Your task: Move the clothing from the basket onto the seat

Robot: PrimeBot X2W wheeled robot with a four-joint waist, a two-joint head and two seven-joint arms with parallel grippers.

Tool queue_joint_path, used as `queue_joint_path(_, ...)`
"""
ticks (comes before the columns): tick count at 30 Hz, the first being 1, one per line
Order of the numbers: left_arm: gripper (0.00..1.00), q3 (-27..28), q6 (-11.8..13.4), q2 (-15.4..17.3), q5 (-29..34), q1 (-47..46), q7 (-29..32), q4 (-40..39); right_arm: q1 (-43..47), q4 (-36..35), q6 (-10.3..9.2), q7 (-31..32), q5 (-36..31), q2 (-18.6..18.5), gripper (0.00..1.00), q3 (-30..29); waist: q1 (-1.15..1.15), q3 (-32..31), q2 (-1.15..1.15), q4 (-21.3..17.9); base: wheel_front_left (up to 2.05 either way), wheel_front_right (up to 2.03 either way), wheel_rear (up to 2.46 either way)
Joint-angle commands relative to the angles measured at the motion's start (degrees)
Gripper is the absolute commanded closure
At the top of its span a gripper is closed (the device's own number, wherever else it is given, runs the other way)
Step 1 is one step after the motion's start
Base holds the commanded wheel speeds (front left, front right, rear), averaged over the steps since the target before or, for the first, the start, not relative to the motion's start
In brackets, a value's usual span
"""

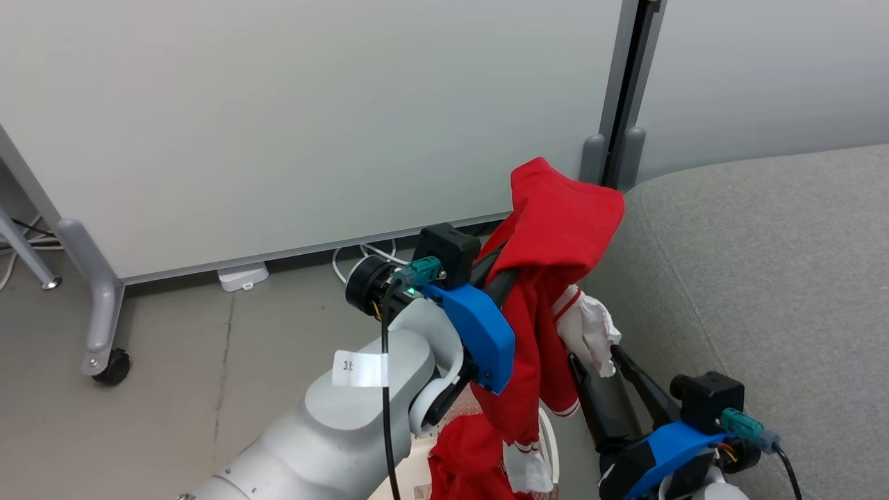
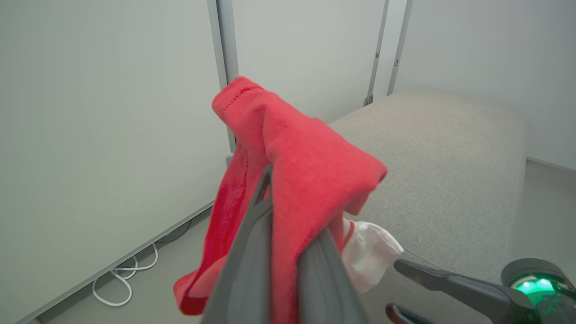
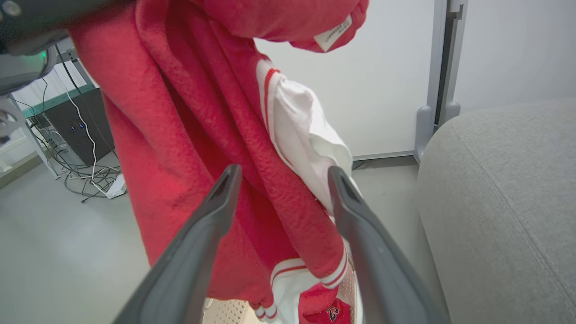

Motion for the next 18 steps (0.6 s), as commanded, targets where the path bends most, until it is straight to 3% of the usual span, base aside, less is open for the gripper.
queue_joint_path(1, 1.0, -0.5, 0.36, 0.04, -0.48, -0.99, -0.32, -0.05, 1.11, -0.23, 0.03, 0.21, 0.56, -0.2, 0.0, 0.05, 0.0, 0.01, 0.0, -0.11, 0.0, 0.0, 0.0)
queue_joint_path(10, 1.0, -4.29, 1.08, 0.03, -3.75, -2.37, -2.22, 1.95, 0.99, -0.42, 0.03, 0.18, 0.65, -0.2, 0.0, -0.05, 0.0, 0.28, 0.0, -0.74, 0.0, 0.0, 0.0)
queue_joint_path(18, 1.0, -6.4, 1.09, 0.02, -6.11, -3.72, -3.21, 3.17, -0.3, -0.87, 0.03, 2.39, 2.01, -0.2, 0.0, 4.43, 0.0, 0.64, 0.0, -0.76, 0.0, 0.0, 0.0)
